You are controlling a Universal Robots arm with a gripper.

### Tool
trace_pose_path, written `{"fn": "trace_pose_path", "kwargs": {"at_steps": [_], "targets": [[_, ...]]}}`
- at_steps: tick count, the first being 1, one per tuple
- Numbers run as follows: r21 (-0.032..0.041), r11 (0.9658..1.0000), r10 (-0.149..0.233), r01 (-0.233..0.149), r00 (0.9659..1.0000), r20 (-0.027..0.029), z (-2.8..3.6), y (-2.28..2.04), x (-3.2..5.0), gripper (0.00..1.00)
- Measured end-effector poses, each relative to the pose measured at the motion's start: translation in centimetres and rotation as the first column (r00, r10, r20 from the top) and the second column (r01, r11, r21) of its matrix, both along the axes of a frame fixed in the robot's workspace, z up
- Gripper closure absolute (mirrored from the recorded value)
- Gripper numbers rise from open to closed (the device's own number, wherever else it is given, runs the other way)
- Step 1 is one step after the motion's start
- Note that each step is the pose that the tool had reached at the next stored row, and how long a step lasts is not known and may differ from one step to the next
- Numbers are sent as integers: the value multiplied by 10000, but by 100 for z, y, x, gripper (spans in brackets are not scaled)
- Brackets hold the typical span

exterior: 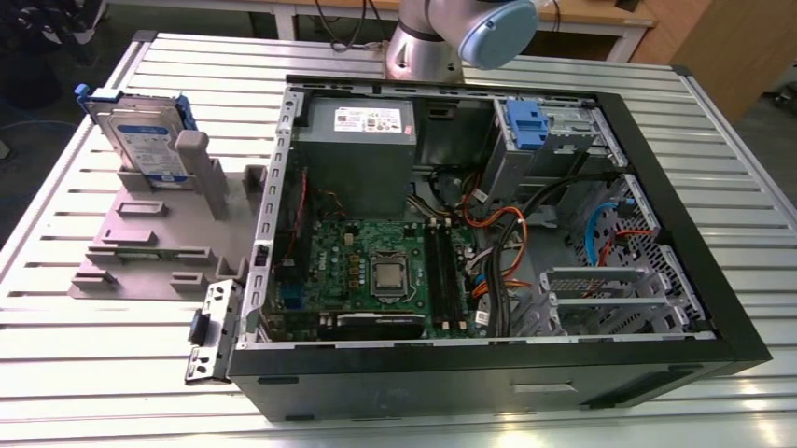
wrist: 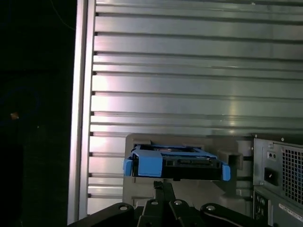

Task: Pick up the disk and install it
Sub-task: 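Pick up the disk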

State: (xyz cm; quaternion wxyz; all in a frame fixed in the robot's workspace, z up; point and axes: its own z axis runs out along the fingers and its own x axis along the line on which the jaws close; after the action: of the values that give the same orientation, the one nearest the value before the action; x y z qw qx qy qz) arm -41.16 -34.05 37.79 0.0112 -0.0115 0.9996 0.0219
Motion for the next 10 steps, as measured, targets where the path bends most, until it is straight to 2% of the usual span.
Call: {"fn": "trace_pose_path", "kwargs": {"at_steps": [2,5,10], "targets": [[0,9994,333,-333,9994,0,0,0,0,89],[0,9968,797,-797,9968,1,0,0,0,89],[0,9883,1523,-1523,9883,0,0,0,0,89]]}}
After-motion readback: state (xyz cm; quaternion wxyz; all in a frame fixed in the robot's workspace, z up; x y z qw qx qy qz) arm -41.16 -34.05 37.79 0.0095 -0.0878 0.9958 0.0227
